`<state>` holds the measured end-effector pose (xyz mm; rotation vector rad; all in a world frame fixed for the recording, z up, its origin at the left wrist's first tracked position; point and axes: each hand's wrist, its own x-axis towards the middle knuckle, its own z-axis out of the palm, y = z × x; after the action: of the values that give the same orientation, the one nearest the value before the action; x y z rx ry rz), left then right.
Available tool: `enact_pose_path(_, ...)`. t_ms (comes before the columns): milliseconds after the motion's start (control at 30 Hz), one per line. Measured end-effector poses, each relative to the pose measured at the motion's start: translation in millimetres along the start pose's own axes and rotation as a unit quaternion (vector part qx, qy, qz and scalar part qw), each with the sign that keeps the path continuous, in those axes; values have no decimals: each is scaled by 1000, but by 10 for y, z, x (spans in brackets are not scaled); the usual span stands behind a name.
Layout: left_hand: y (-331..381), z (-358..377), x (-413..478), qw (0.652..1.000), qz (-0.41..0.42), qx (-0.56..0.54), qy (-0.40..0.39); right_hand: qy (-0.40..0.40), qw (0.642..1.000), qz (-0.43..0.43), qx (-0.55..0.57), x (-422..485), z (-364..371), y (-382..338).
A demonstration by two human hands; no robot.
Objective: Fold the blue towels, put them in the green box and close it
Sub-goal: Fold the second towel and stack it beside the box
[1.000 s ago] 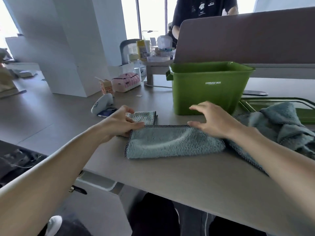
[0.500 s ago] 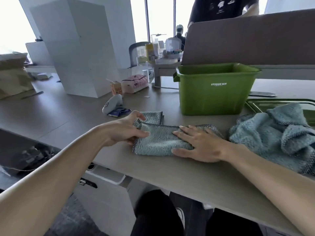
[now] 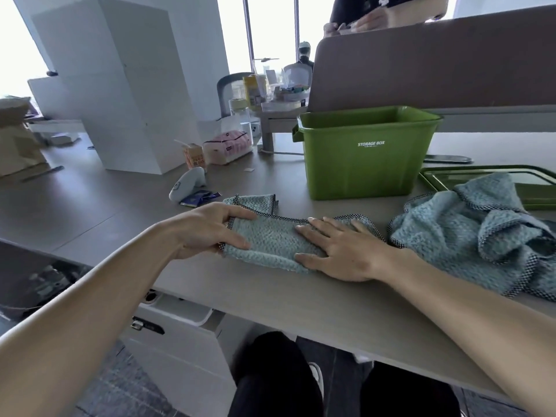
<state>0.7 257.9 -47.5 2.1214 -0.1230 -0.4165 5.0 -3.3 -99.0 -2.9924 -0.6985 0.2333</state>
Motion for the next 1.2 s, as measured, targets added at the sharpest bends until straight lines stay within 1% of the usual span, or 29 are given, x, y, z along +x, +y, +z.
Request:
enact_pose_path(167,96,-85,-17,1000,1,17,7,-3,1000,-16,9,-10,13,-60)
enact_pose_path(233,176,-115,-20,999,3,28,17,24,999,-12,32,-43,-90,0)
enact_pose_path(300,268,-130,2,999,13,33,29,51,998,8,27,-62,-203,150)
enact_pose_path(333,319,-122,18,999,18,38,33,51,998,18,20,-73,-228,237)
enact_pose_path(367,372,-106,42,998,25,42,37,39,999,26,25,-94,-231,318)
enact_pose_path(467,544,-21,134,997,41,49,38,-17,995,33,91,-153,-169,450)
enact_pose_path(667,842,300,310,996,50,75,7,1,992,21,126,-225,-217,459)
enact_pose_path(833,1001,566,423,993,60,99,5,25,991,48,122,-370,-334,591)
enact_pose_path(1000,1098,914,505,992,67,106,2,35,983,54,171,-431,-373,662)
enact_pose_path(1133,1056,1223,616,994,75,78,-11,33,978,52,197,-402,-326,686)
enact_pose_path(1200,1018,1327,634,994,87,47,-37,43,975,54,209,-363,-286,737)
